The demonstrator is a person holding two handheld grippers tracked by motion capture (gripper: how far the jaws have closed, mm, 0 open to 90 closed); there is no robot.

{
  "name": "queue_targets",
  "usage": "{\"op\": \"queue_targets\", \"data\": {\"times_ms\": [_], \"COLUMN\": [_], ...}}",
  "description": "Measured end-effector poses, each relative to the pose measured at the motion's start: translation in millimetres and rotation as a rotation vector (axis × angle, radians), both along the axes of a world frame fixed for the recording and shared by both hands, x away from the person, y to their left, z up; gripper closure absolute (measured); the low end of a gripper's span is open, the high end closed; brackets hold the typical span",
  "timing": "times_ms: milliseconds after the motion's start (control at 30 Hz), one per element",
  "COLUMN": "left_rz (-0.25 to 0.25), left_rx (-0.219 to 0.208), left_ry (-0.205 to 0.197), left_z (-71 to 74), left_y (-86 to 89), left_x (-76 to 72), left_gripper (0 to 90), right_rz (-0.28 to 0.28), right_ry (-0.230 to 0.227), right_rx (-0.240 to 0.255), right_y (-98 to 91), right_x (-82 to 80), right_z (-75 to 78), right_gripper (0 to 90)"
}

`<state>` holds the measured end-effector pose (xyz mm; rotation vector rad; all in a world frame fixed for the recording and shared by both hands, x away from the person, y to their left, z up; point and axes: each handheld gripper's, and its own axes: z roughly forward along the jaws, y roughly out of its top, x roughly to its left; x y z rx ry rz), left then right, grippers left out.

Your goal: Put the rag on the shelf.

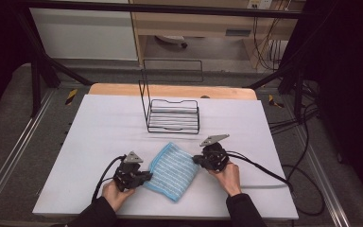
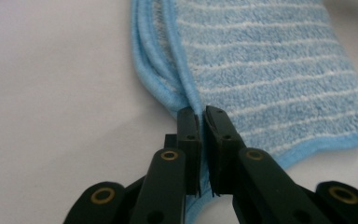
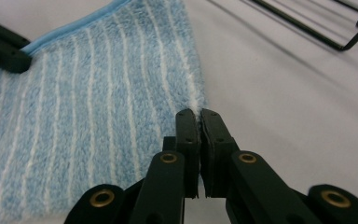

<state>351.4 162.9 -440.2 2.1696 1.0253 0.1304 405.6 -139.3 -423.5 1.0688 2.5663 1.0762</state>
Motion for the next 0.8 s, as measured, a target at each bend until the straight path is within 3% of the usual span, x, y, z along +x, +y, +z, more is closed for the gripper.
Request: {"op": "queue_targets", "data": {"times_ms": [333, 467, 633, 733, 767, 800], "left_rz": [0.024, 0.028, 0.04, 0.043, 0.043, 0.041], "left_rx": [-0.005, -0.009, 0.015, 0.022, 0.022, 0.028], "left_ry": [-0.007, -0.017, -0.04, -0.028, -0.028, -0.022], "left_z": [-0.4, 0.5, 2.5, 1.1, 1.1, -0.3], "left_y": [-3.9, -2.3, 3.6, 6.2, 6.2, 5.5], "left_x": [-11.5, -11.0, -8.1, -4.8, -4.8, -4.5], "left_gripper": [83.8, 78.0, 63.0, 59.6, 59.4, 59.5], "right_rz": [0.041, 0.005, -0.067, -0.081, -0.081, -0.072], "right_ry": [-0.066, -0.071, -0.139, -0.131, -0.131, -0.117], "right_rx": [-0.025, -0.008, 0.065, 0.084, 0.084, 0.099], "right_y": [21.6, 27.2, 20.7, 14.3, 14.3, 10.9], "right_x": [30.4, 35.4, 17.4, -3.2, -3.2, -19.9], "right_z": [0.3, -8.7, -2.4, 4.5, 4.5, 5.5], "right_gripper": [86.7, 80.3, 49.0, 38.1, 38.1, 34.3]}}
